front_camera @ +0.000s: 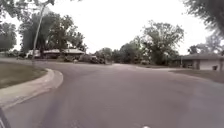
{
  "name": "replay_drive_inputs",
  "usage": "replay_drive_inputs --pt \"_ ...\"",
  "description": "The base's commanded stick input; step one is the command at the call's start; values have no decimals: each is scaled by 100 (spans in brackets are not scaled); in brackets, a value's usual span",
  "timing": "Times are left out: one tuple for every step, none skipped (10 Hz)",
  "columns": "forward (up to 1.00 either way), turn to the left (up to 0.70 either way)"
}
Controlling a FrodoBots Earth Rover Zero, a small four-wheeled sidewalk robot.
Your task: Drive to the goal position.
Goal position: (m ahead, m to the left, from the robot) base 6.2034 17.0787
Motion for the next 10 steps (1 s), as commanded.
replay_drive_inputs --pt "70 3" --pt "70 3" --pt "70 3" --pt "70 3" --pt "70 3" --pt "70 3" --pt "70 3" --pt "70 3" --pt "70 3" --pt "70 20"
